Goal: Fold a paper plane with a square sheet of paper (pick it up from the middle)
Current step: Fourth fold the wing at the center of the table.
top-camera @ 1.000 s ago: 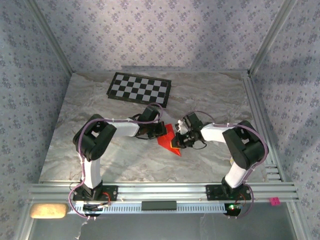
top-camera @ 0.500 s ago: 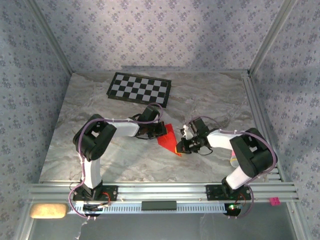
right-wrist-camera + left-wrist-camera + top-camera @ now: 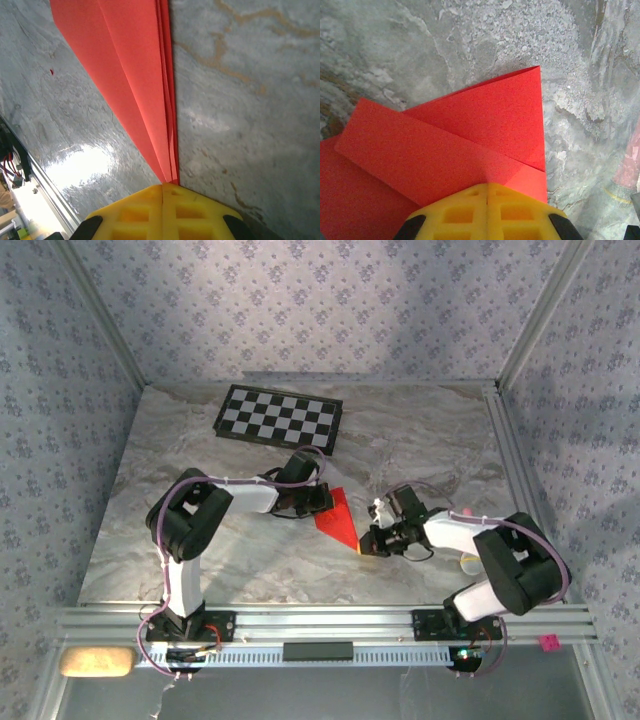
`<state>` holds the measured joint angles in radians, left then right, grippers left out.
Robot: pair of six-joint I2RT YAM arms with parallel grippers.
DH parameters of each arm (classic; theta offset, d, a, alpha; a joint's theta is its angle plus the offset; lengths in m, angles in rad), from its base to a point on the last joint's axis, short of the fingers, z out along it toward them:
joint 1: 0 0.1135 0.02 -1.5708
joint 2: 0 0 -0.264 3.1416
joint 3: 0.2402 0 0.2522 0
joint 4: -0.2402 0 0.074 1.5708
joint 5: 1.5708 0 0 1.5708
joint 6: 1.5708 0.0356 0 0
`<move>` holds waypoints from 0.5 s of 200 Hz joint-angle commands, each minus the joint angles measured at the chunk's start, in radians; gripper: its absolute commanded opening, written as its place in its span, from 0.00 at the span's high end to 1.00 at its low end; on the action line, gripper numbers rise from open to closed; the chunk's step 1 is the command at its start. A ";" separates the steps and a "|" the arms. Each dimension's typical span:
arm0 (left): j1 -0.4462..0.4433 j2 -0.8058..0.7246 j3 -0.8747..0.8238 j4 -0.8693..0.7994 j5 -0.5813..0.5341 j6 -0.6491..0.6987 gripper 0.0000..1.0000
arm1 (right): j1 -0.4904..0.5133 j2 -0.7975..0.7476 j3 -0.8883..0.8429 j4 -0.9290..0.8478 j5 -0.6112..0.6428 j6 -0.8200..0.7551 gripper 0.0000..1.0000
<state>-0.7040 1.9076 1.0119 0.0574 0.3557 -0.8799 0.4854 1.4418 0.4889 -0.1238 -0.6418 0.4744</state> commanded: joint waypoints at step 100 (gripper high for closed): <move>0.018 0.053 -0.014 -0.047 -0.047 0.009 0.93 | -0.017 0.065 0.196 -0.074 -0.058 0.013 0.94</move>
<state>-0.6945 1.9099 1.0119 0.0654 0.3523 -0.8799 0.4702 1.4124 0.6334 -0.2161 -0.6662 0.4816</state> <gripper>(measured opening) 0.069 0.057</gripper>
